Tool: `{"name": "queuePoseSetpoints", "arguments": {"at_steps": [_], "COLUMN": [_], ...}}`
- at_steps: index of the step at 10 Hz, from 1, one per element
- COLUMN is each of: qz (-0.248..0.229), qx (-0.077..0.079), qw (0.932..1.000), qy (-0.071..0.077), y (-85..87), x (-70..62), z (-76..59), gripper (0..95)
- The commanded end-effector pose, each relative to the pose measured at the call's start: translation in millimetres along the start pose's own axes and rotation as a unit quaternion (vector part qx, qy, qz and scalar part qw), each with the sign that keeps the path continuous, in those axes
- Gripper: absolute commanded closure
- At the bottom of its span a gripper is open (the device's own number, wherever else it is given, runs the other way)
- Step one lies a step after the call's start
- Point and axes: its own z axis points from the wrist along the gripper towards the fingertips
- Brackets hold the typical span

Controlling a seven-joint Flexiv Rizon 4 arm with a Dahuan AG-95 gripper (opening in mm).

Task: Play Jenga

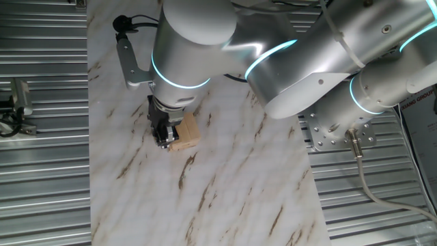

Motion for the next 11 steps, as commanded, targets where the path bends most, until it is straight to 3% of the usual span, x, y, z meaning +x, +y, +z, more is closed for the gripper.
{"name": "queuePoseSetpoints", "arguments": {"at_steps": [1, 11], "qz": [0.0, -0.001], "qx": [0.001, 0.0], "qw": [1.0, 0.9999], "qy": [0.001, 0.011], "y": [0.2, 0.5], "x": [-0.6, -1.3], "z": [0.6, 4.9], "gripper": [57.0, 57.0]}}
